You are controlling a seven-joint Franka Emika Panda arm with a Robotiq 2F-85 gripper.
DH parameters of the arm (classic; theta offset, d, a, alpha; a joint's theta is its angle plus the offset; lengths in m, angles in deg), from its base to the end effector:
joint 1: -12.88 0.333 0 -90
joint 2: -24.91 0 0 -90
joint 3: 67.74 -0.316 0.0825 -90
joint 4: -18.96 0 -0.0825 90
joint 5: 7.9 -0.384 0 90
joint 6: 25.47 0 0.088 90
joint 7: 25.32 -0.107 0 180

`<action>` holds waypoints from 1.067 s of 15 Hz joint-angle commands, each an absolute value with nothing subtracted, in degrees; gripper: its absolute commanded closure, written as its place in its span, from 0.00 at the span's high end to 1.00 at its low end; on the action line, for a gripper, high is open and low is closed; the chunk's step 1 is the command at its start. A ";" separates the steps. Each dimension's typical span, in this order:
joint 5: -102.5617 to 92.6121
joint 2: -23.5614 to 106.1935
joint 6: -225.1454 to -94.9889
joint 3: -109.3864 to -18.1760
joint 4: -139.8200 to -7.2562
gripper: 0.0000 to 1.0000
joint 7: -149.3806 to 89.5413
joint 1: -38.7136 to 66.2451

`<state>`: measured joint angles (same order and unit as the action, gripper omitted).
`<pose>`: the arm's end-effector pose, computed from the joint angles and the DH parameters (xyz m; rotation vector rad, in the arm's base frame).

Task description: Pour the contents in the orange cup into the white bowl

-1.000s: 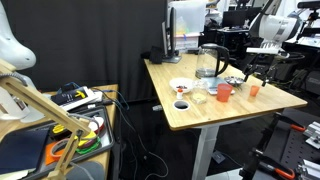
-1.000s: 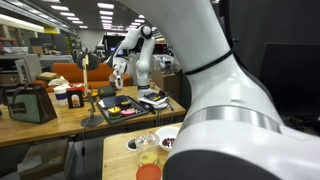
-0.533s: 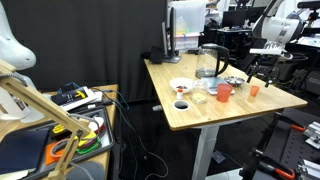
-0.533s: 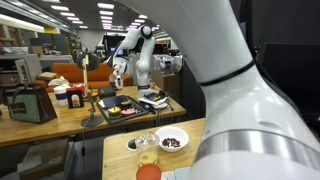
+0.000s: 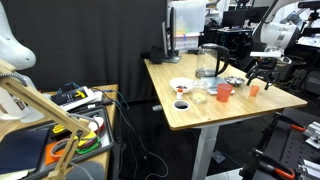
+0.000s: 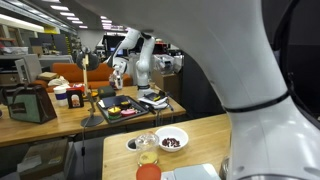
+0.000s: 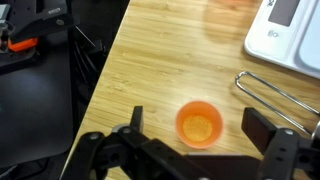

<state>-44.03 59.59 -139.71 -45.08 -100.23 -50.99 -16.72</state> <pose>0.3290 -0.3887 0.1200 -1.6575 2.1185 0.7064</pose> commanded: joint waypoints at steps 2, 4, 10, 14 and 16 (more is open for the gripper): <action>-46.44 61.95 -135.97 -45.64 -97.32 1.00 -48.25 -19.23; -46.58 62.84 -135.30 -45.69 -96.67 1.00 -47.81 -19.33; -48.19 63.97 -133.66 -45.79 -95.52 0.52 -47.20 -19.43; -48.39 63.60 -133.22 -45.49 -95.23 0.24 -47.12 -19.14; -47.93 62.75 -133.89 -45.35 -95.86 0.17 -46.54 -18.68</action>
